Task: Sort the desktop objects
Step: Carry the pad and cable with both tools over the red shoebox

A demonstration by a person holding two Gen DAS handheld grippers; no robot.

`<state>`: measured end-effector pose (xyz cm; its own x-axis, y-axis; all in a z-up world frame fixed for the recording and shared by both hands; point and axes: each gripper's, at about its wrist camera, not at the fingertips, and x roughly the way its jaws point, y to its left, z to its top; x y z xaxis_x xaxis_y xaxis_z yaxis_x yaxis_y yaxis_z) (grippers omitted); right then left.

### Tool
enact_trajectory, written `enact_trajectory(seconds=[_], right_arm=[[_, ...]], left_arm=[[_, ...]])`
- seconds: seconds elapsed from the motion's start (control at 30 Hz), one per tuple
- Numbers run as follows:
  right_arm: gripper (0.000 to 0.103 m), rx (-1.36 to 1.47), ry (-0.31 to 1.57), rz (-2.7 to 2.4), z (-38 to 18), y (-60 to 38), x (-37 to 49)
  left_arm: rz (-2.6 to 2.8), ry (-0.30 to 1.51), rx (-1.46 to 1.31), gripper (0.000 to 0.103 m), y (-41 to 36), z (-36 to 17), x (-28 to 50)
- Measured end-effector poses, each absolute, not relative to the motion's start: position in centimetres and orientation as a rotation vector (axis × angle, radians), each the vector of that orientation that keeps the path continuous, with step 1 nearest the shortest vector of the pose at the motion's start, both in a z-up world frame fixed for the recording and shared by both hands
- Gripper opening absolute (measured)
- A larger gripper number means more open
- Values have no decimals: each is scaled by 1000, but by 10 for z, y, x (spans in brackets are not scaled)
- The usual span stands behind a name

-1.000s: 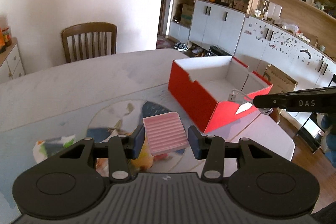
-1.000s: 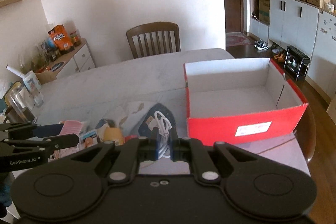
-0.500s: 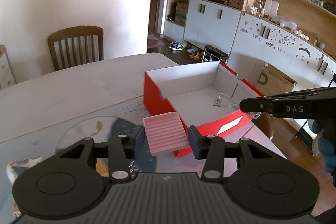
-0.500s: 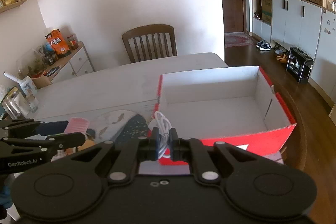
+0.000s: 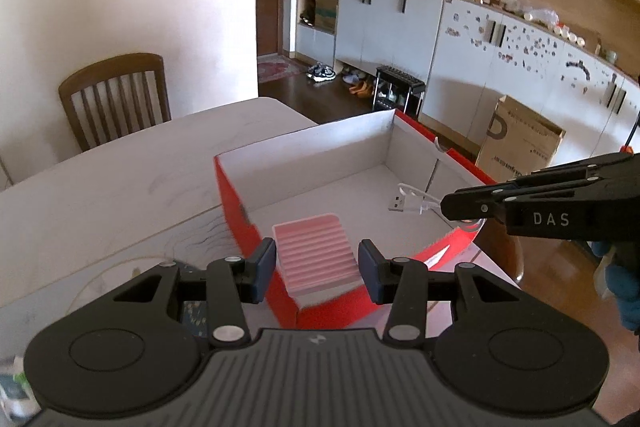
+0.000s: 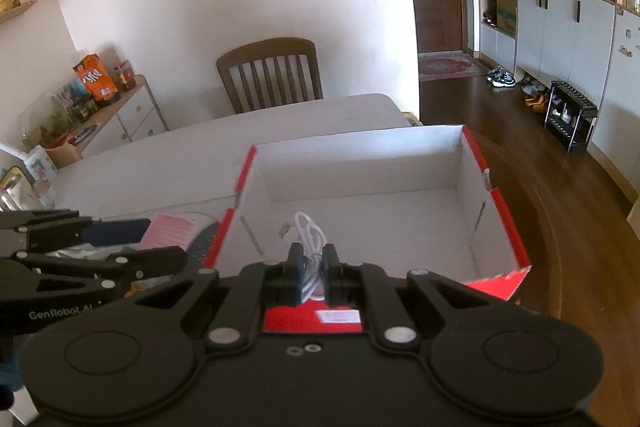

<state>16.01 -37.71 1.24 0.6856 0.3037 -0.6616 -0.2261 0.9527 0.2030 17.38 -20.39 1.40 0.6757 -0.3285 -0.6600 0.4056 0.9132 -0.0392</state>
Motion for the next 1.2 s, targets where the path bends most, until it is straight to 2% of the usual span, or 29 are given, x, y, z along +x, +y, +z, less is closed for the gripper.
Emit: enact_trajectory(seconds=[0.8,1.2], right_arm=[[9,-31,890,284,-47,-399,248],[9,-103,979,301,-81,-395,271]], left_arm=[[-497,924,379,44,-277,-47,285],[-507,1082,393,44,-283,-82,314]])
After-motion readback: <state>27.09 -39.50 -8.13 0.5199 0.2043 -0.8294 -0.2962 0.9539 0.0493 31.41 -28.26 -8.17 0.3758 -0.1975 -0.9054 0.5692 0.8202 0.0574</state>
